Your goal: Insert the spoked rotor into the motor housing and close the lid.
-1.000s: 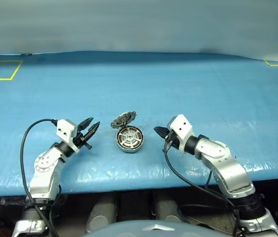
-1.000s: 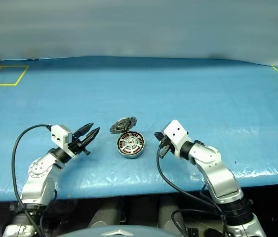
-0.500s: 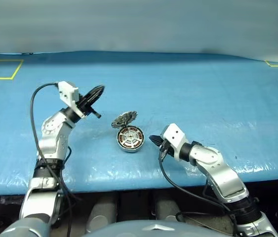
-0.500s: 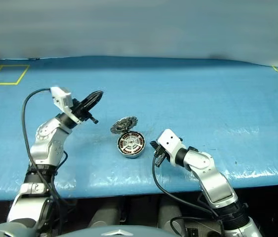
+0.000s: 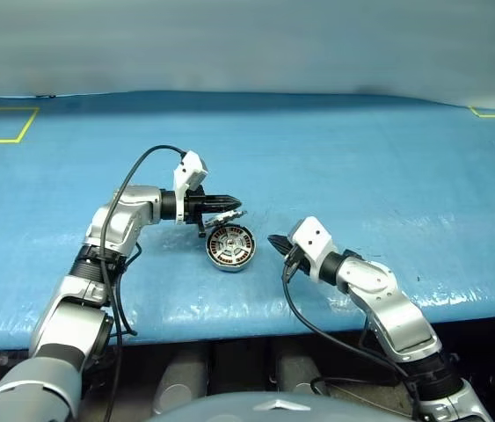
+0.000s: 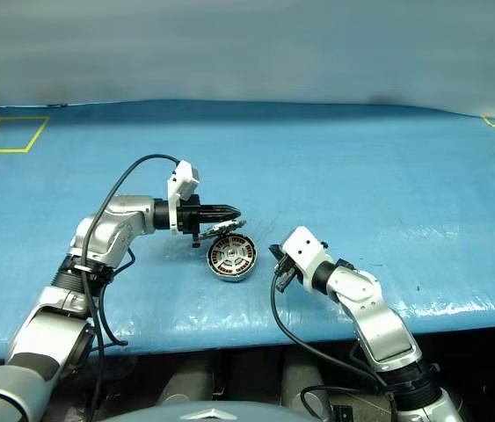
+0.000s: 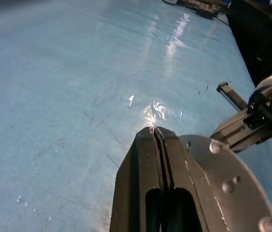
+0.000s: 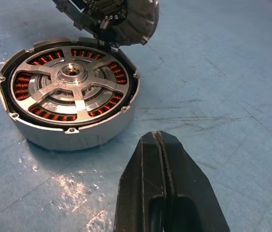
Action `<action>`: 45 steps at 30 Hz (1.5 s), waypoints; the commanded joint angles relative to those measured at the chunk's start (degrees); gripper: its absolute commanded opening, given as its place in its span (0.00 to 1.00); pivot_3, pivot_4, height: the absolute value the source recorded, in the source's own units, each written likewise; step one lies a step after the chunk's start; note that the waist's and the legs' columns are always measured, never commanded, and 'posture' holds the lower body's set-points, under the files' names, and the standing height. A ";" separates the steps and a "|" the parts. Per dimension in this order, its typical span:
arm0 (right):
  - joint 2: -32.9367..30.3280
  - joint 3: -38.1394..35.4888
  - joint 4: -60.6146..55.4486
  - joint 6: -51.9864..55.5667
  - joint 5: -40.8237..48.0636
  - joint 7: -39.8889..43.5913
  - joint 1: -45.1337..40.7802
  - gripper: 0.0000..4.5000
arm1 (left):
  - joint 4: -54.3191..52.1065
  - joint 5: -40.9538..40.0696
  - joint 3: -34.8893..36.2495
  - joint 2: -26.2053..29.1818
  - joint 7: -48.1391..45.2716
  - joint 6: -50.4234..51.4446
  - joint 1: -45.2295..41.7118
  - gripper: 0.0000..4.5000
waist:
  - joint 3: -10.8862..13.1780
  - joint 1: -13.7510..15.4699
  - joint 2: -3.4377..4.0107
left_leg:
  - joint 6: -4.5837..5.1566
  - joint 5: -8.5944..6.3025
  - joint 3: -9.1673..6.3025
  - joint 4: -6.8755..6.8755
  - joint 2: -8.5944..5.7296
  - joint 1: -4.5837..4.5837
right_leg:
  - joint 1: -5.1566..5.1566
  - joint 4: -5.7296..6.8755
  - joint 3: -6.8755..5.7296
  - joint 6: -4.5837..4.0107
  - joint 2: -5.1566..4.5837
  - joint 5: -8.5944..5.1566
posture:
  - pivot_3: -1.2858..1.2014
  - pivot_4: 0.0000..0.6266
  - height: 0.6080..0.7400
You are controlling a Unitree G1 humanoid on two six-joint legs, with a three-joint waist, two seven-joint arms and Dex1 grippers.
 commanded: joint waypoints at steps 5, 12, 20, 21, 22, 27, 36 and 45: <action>-0.63 -0.91 0.31 0.39 -1.14 -0.76 0.38 0.00 | -6.40 -0.43 -1.32 0.63 -3.70 1.50 5.76 0.01 | 0.00 0.05 0.00 | 0.00 0.00 0.01 0.00 0.01 0.01 | -0.01 0.00 0.05 -0.01 -0.01 0.00 | 0.52 0.24 1.00; 0.06 -1.49 1.22 0.09 -1.73 -1.95 -0.46 0.00 | -11.63 0.18 -0.48 2.02 -1.85 1.41 13.16 0.01 | 0.00 0.14 0.00 | 0.00 0.00 0.02 0.01 0.01 0.02 | -0.01 0.01 0.09 -0.02 -0.03 0.00 | 0.52 0.24 1.00; 3.11 -3.61 1.78 -1.48 -0.51 -4.55 -4.21 0.00 | -17.14 -0.60 0.37 1.09 1.69 1.42 19.76 0.01 | -0.01 0.17 0.02 | 0.00 0.00 0.03 0.02 0.00 0.04 | 0.01 0.01 0.09 -0.02 -0.09 0.00 | 0.52 0.24 1.00; 3.84 -3.76 1.69 -1.87 0.31 -4.12 -4.64 0.00 | -17.46 -0.42 0.41 1.05 2.01 1.01 20.41 0.01 | -0.01 0.17 0.02 | 0.00 0.00 0.03 0.02 0.00 0.05 | 0.00 0.02 0.09 -0.02 -0.08 0.00 | 0.52 0.24 1.00; 4.45 -3.74 1.61 -2.24 1.05 -3.53 -4.94 0.00 | -17.63 -0.42 0.72 0.89 2.49 0.74 20.96 0.01 | -0.02 0.19 0.02 | 0.00 0.00 0.03 0.00 0.00 0.05 | 0.00 0.01 0.08 -0.02 -0.08 0.00 | 0.52 0.24 1.00; 7.87 -2.84 2.36 -2.93 4.22 -1.41 -5.80 0.00 | -18.52 -2.01 4.22 -0.63 5.18 -1.25 23.85 0.01 | -0.03 0.18 0.04 | 0.00 0.00 0.02 -0.01 0.00 0.06 | 0.01 0.01 0.08 -0.03 -0.08 0.00 | 0.52 0.24 1.00; 11.63 -0.31 4.18 -2.80 5.85 0.23 -5.90 0.13 | -22.11 -6.29 14.36 -3.46 11.63 -7.96 30.17 0.00 | -0.02 0.17 0.05 | -0.01 0.00 0.02 -0.01 0.02 0.07 | -0.02 0.04 0.09 -0.05 -0.09 0.01 | 0.52 0.24 1.00; 11.20 4.36 3.12 -1.35 5.12 2.12 -5.79 0.71 | -24.07 -7.93 19.23 -4.41 15.50 -11.31 36.69 0.00 | -0.02 0.16 0.05 | -0.02 -0.01 0.03 -0.01 0.00 0.07 | -0.02 0.04 0.09 -0.06 -0.11 0.00 | 0.52 0.24 1.00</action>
